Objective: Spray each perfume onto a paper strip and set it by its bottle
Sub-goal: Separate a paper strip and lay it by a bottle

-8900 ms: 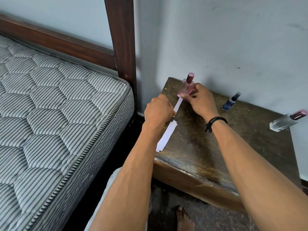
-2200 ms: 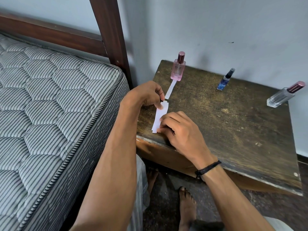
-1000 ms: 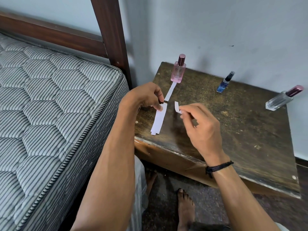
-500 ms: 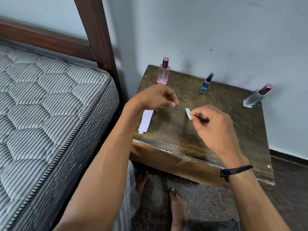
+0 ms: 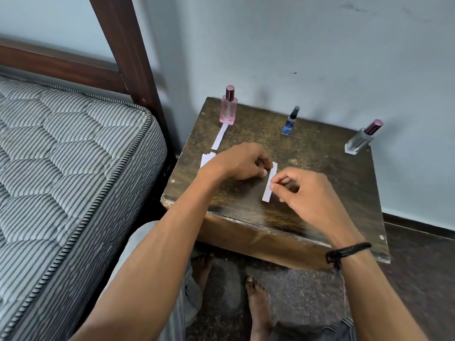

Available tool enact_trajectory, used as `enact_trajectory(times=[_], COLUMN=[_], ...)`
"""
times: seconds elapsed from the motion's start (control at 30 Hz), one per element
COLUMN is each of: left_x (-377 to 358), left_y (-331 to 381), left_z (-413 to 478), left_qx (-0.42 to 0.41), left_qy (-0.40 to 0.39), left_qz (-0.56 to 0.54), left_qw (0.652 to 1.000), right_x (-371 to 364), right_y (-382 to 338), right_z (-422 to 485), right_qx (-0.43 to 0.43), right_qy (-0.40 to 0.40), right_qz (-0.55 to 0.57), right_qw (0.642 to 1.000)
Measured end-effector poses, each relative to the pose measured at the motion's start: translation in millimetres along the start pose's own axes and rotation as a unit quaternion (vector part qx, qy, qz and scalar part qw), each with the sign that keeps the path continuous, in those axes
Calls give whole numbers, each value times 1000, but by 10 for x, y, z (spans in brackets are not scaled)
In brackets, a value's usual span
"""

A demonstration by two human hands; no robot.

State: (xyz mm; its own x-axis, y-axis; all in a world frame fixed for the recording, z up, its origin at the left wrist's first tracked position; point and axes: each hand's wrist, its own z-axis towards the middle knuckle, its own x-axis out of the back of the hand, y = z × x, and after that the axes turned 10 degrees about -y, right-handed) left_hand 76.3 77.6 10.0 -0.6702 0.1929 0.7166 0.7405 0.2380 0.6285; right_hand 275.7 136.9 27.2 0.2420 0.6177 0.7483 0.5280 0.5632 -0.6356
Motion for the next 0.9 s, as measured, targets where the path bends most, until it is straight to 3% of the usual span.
enact_trajectory(times=[0.13,0.53,0.73,0.9], left_x=[-9,-81,-86,-51], left_y=[4,25,36,52], left_z=[13,44,45,17], left_qx=[-1,6,7,13], left_qy=[4,7,11,27], left_qz=[9,32,40,-3], left_qw=[1000,999,999,1000], right_x=[57,-95,-95,1], right_y=[75,59,70,99], right_z=[32,135,148,166], right_qx=[-38,-30,-32,-51], right_qy=[22,-61,-71,-25], right_qz=[-45,-152,-140,-25], right_qw=[998,986,987,998])
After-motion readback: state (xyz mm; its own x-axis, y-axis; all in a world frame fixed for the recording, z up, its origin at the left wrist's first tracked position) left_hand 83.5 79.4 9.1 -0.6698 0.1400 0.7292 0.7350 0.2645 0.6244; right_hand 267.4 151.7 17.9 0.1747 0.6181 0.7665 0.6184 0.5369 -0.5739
